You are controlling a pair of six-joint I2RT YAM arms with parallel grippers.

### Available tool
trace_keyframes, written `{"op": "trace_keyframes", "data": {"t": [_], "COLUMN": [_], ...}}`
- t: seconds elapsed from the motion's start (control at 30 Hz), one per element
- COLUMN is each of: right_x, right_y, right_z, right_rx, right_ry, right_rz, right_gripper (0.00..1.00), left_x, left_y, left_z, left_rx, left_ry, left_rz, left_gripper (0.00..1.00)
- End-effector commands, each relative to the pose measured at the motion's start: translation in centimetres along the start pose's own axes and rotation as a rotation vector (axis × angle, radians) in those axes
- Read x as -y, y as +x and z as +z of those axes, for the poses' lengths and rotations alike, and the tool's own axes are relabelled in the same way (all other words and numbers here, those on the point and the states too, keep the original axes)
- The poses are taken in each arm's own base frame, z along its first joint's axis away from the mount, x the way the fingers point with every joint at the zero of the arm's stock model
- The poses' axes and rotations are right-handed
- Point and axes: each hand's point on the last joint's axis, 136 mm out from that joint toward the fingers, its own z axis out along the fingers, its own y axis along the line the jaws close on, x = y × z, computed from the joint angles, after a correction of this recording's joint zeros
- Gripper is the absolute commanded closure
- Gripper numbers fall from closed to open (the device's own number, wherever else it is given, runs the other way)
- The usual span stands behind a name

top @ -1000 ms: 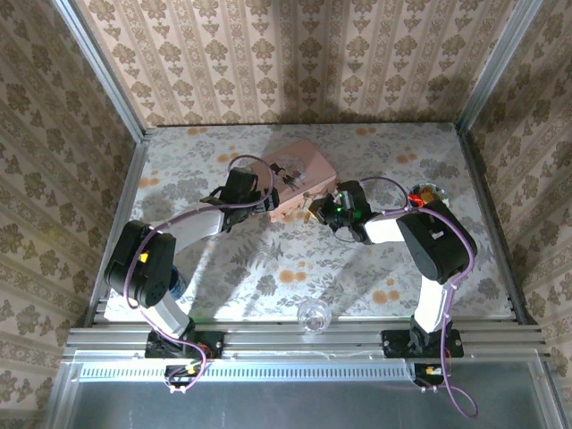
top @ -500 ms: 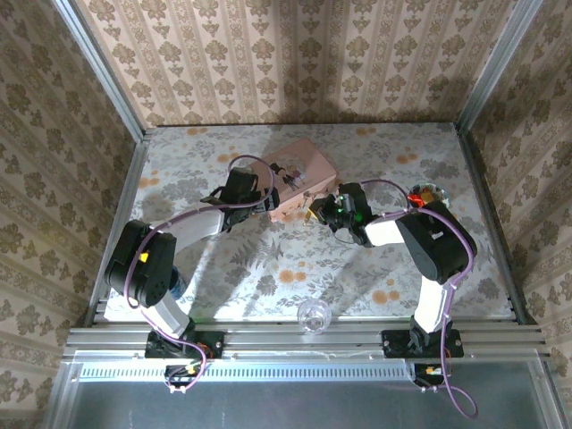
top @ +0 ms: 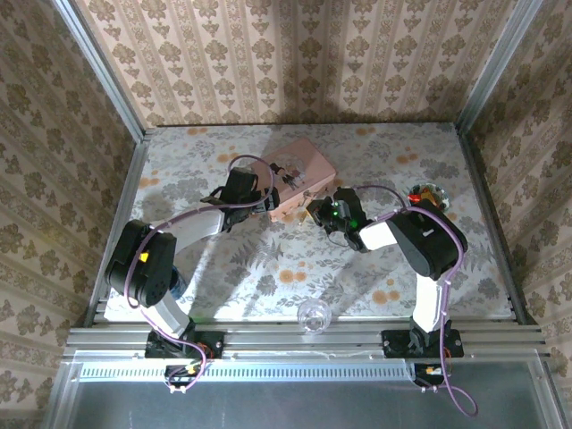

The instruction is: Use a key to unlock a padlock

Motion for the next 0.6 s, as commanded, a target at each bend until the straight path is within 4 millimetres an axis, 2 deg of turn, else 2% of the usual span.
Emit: {"op": "trace_keyframes", "data": {"t": [0.0,0.57], "right_x": [0.99,1.01], "right_y": [-2.60,-3.08], "right_z": [-0.07,0.05], "right_rx": [0.148,0.231], "right_ry": [0.011,-0.037], "right_rz": [0.048,0.106], "right_gripper": [1.00,1.00], "left_x": [-5.36,-5.37], "left_y": [6.45,6.82], "left_z": [0.92,0.92], "left_rx": [-0.214,-0.224], "left_ry": [-0.191,-0.183], "left_rz": [0.038,0.040], "left_gripper": [0.00,0.01]}}
